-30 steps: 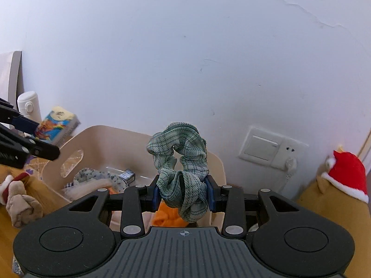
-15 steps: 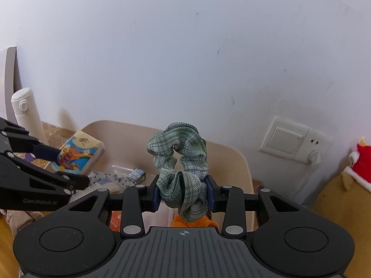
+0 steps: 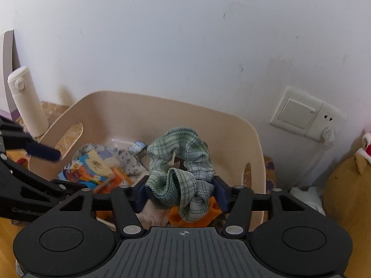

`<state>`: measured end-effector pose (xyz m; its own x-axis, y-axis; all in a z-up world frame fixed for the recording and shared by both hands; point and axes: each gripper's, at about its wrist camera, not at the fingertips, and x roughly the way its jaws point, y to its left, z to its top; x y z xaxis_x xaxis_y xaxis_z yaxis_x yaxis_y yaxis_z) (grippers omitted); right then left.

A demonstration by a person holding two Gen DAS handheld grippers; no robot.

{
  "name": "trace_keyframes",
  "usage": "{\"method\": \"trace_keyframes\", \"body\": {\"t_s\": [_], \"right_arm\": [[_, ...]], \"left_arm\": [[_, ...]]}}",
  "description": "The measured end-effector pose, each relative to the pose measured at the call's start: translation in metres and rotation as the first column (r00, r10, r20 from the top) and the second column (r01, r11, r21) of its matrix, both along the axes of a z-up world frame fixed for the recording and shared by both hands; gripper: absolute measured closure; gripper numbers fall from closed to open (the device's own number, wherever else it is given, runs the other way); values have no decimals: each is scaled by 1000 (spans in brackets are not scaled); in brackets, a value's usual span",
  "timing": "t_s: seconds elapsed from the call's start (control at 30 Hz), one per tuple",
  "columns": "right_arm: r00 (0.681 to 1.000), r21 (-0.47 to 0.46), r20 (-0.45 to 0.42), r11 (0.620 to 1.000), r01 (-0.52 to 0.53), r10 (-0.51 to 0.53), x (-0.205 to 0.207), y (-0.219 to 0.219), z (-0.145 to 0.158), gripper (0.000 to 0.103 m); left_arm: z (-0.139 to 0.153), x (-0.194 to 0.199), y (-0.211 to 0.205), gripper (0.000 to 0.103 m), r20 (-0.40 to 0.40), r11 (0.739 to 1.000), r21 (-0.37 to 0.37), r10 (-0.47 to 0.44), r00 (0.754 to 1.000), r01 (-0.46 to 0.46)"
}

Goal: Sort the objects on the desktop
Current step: 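Carry the tissue pack and scrunchie into the basket and release both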

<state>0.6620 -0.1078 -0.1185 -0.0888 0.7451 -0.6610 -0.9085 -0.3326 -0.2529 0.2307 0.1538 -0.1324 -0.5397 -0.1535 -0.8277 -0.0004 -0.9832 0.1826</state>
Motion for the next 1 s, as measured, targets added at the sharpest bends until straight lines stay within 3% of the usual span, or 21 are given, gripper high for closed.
{"method": "trace_keyframes", "body": {"t_s": [0.27,0.57,1.0], "right_arm": [[994,-35,99,999,-39,43,-4,-5,-16,29],[996,-137,89,990,-15,27,3,3,-20,26],[996,-161,76,986,-35,48,5,-1,-21,26]], "left_arm": [[-1,1,-12,23,23,997,71,22,999,-23],[-7,6,-3,22,55,999,27,-34,998,32],[-6,7,-4,22,75,998,31,-65,995,63]]}}
